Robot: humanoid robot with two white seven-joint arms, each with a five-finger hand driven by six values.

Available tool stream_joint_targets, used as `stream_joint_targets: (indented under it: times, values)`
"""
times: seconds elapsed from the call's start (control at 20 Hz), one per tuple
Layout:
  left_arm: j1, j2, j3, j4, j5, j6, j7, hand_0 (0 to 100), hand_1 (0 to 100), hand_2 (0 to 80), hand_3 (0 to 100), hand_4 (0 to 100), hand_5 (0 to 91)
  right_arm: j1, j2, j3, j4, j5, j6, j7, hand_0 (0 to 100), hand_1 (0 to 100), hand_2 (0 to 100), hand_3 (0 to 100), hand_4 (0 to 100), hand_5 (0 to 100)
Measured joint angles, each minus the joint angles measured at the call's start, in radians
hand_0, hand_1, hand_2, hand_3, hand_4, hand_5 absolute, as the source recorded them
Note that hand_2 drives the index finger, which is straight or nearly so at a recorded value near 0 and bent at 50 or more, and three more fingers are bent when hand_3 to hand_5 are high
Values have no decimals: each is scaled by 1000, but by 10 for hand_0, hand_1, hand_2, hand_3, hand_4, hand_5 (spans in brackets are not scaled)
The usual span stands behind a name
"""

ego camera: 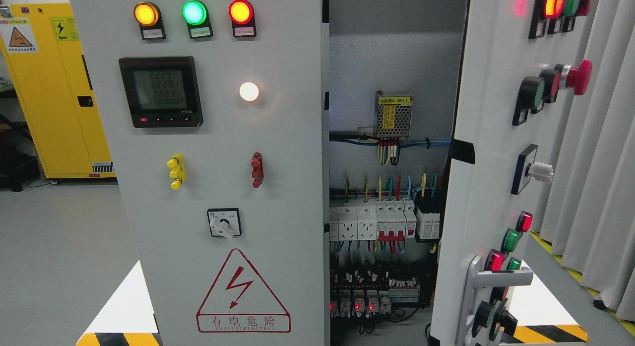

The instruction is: Open door with both hands

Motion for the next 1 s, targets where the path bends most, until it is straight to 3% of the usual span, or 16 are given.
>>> stream_joint_targets:
  times: [0.55, 0.8, 1.0]
  values:
    - [3, 0, 2, -11, 3, -2, -2, 0, 0, 0, 0, 0, 0, 0, -1, 0, 0, 0, 0, 0, 244, 0, 0, 0, 0, 0]
    - [58, 5, 4, -128, 7, -6, -4, 0, 0, 0, 0, 0, 0, 0, -1, 0, 0, 0, 0, 0, 244, 0, 0, 0, 0, 0]
    - [127, 19, 9, -281, 9, -24, -65, 0, 0, 0, 0, 0, 0, 0, -1, 0, 0, 0, 0, 0, 242, 0, 0, 0, 0, 0]
